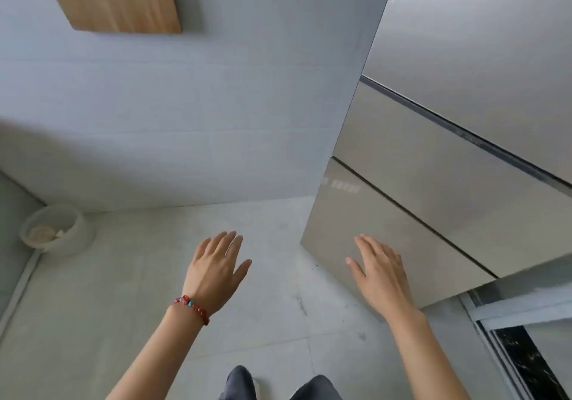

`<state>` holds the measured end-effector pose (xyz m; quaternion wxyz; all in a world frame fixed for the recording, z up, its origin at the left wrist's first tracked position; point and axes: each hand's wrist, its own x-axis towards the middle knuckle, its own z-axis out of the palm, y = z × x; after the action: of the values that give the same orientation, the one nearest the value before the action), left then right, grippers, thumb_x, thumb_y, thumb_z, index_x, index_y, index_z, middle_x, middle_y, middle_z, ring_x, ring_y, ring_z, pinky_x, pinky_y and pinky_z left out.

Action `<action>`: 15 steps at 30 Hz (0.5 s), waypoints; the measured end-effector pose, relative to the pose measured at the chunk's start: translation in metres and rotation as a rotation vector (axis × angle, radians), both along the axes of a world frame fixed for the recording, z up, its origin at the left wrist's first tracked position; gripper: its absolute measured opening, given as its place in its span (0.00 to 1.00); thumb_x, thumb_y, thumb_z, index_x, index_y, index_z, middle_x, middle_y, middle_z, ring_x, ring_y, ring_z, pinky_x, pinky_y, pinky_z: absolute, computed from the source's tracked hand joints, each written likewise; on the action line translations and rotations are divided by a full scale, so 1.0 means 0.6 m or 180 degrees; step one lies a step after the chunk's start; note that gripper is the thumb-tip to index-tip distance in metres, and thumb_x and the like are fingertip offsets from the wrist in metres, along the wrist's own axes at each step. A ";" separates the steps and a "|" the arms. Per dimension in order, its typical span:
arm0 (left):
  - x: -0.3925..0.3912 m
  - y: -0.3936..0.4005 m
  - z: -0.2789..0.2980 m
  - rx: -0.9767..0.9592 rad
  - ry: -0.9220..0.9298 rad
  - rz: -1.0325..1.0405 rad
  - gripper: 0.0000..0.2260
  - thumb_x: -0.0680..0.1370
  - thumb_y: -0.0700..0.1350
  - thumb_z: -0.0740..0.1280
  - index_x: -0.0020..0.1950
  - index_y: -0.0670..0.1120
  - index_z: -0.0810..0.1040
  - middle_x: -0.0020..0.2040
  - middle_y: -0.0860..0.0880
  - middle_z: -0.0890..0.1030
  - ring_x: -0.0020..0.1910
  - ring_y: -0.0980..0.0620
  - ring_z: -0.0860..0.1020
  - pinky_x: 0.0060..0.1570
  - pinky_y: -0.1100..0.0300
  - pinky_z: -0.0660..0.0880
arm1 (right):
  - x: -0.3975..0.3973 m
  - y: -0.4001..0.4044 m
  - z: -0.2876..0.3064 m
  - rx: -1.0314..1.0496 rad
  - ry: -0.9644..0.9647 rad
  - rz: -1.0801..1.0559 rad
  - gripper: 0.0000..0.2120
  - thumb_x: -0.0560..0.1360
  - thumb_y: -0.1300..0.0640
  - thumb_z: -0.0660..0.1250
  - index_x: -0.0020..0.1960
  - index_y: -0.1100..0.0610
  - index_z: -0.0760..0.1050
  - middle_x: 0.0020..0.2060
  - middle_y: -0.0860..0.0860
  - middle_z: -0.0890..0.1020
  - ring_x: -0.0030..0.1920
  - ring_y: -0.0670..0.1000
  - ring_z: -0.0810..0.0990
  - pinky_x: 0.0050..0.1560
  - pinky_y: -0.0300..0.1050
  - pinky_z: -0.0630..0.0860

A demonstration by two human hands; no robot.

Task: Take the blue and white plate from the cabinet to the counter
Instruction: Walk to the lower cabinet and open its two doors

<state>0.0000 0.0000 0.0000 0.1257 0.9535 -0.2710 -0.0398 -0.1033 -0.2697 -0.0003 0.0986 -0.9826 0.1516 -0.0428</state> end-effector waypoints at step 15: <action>-0.075 0.071 -0.010 -0.0065 0.0097 0.2289 0.36 0.77 0.61 0.39 0.54 0.37 0.77 0.53 0.39 0.82 0.52 0.40 0.80 0.52 0.43 0.75 | 0.227 0.057 -0.003 0.0084 -0.0292 0.2106 0.18 0.69 0.62 0.72 0.56 0.67 0.73 0.55 0.63 0.80 0.57 0.61 0.77 0.57 0.58 0.72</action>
<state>-0.0451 0.0426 -0.0062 0.1453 0.9859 0.0832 -0.0046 0.0331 -0.2353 -0.0024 0.1265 -0.9742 -0.1797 -0.0507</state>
